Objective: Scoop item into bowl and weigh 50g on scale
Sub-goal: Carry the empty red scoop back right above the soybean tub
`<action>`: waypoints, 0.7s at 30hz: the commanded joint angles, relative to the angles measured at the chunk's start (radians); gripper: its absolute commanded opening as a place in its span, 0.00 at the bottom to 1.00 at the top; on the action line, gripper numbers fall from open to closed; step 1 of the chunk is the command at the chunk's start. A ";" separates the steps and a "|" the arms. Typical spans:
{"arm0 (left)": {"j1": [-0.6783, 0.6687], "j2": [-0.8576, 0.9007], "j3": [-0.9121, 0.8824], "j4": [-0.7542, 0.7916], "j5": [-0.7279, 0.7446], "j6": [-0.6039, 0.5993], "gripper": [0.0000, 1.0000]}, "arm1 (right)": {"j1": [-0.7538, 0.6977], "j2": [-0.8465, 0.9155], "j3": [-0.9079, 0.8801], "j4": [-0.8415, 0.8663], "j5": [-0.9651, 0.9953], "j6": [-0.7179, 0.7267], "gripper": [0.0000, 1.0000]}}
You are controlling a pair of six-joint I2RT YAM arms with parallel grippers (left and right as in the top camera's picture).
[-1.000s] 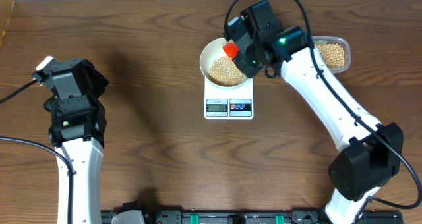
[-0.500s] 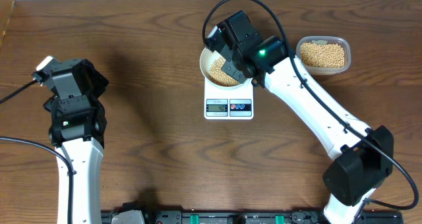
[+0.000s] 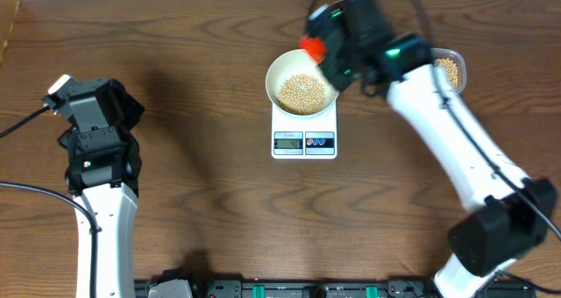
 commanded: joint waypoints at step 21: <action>0.004 0.006 0.000 -0.002 -0.014 -0.001 0.93 | -0.627 -0.134 0.019 -0.169 -0.331 0.314 0.01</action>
